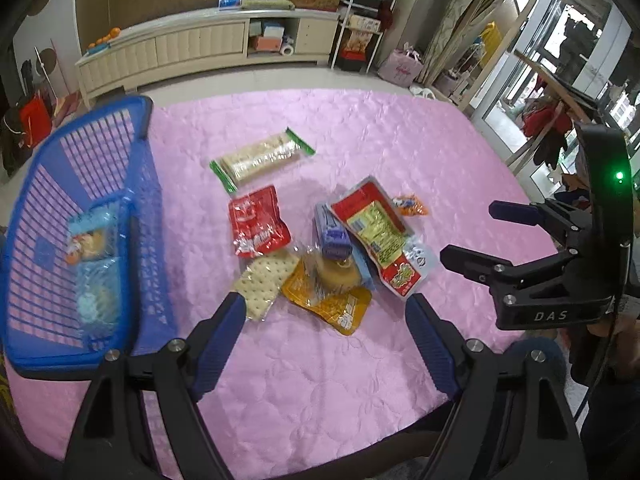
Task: Organize snacks
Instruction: 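Lower the right tool and grasp the red-and-yellow spicy snack pouch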
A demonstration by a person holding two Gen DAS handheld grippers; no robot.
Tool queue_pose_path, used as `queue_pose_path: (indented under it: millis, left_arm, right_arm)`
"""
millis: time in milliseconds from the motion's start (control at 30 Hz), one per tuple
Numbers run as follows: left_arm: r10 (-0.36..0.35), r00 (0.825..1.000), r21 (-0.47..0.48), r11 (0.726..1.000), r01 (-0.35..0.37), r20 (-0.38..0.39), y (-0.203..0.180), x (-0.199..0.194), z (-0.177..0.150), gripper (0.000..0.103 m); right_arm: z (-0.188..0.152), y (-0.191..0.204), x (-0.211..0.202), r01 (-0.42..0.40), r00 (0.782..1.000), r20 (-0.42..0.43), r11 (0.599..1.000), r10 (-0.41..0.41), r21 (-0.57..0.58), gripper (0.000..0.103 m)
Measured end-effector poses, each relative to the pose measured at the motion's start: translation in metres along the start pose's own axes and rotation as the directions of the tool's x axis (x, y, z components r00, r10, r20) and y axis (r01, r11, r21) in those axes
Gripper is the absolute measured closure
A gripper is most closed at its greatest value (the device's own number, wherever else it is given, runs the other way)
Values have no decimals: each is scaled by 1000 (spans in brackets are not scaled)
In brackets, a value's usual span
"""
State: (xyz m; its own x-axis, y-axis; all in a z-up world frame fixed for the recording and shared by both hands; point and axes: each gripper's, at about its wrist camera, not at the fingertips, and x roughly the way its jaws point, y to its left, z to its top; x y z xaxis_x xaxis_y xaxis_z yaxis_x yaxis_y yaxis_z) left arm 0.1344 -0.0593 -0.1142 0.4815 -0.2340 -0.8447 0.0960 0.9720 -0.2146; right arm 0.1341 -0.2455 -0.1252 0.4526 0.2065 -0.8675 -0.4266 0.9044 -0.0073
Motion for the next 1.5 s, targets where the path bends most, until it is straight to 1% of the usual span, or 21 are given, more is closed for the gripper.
queue_pose_path:
  millis: [133, 267, 300, 333, 400, 467, 600, 733, 900, 933, 967, 1000, 1067, 1133, 1167, 1200, 1267, 1333, 1433, 1500]
  left_arm:
    - [10, 1000, 3, 1000, -10, -3, -2, 18, -2, 23]
    - [26, 1000, 10, 1000, -26, -14, -3, 37, -2, 23]
    - [32, 999, 13, 999, -32, -19, -4, 41, 0, 23]
    - [40, 999, 18, 999, -39, -26, -4, 47, 1, 23]
    - [49, 998, 21, 999, -48, -35, -3, 55, 3, 23]
    - [51, 998, 22, 998, -50, -44, -1, 63, 3, 23]
    - [53, 997, 16, 999, -52, -62, 3, 73, 6, 23]
    - [70, 995, 28, 997, -68, -68, 3, 81, 6, 23]
    - [55, 996, 10, 998, -54, -72, 3, 83, 4, 23]
    - [55, 996, 9, 998, -55, -72, 3, 84, 4, 23]
    - [58, 996, 9, 998, -58, -72, 3, 84, 4, 23]
    - [62, 995, 7, 998, -62, -72, 4, 85, 4, 23]
    - [61, 996, -3, 998, -61, -69, 5, 84, 3, 23]
    - [51, 996, -12, 999, -52, -66, 6, 83, 2, 23]
    - [50, 997, -14, 999, -51, -66, 7, 81, 2, 23]
    - [53, 996, -14, 998, -54, -65, 7, 80, 1, 23]
    - [60, 996, -12, 998, -61, -61, 7, 76, -1, 23]
    - [62, 997, -12, 998, -63, -55, 7, 72, -2, 23]
    - [65, 996, -13, 998, -66, -53, 6, 69, -4, 23]
    - [69, 996, -15, 997, -70, -54, 6, 68, -4, 23]
  right_arm:
    - [-1, -8, 23, -29, 999, -16, 1000, 29, -3, 4]
    - [-1, -15, 53, -72, 996, -58, 997, 72, 1, 4]
    - [0, -15, 59, -76, 995, -68, 997, 76, -7, 4]
    - [1, -14, 67, -63, 995, -77, 998, 61, -23, 4]
    - [2, -14, 74, -52, 996, -77, 998, 48, -41, 4]
    - [4, -14, 83, -66, 994, -90, 996, 61, -52, 4]
    - [6, -14, 96, -88, 992, -101, 995, 82, -50, 4]
    - [8, -14, 102, -88, 990, -115, 995, 82, -49, 4]
    - [5, -12, 101, -91, 991, -107, 994, 84, -67, 5]
    - [5, -11, 101, -99, 990, -105, 993, 91, -70, 7]
    - [5, -10, 102, -109, 989, -107, 992, 102, -70, 17]
    - [5, -9, 102, -117, 988, -106, 991, 109, -68, 24]
    - [3, -6, 100, -100, 991, -93, 991, 92, -94, 25]
    - [2, -2, 100, -101, 992, -82, 988, 92, -116, 30]
    - [1, -1, 99, -101, 993, -79, 988, 92, -119, 35]
    - [0, 1, 98, -91, 994, -72, 988, 82, -124, 37]
    - [-4, 6, 97, -63, 997, -57, 986, 55, -152, 40]
    - [-6, 8, 96, -55, 998, -51, 984, 47, -171, 42]
    - [-6, -2, 94, -99, 994, -49, 987, 93, -128, 47]
    - [-8, -13, 90, -125, 992, -38, 988, 122, -90, 57]
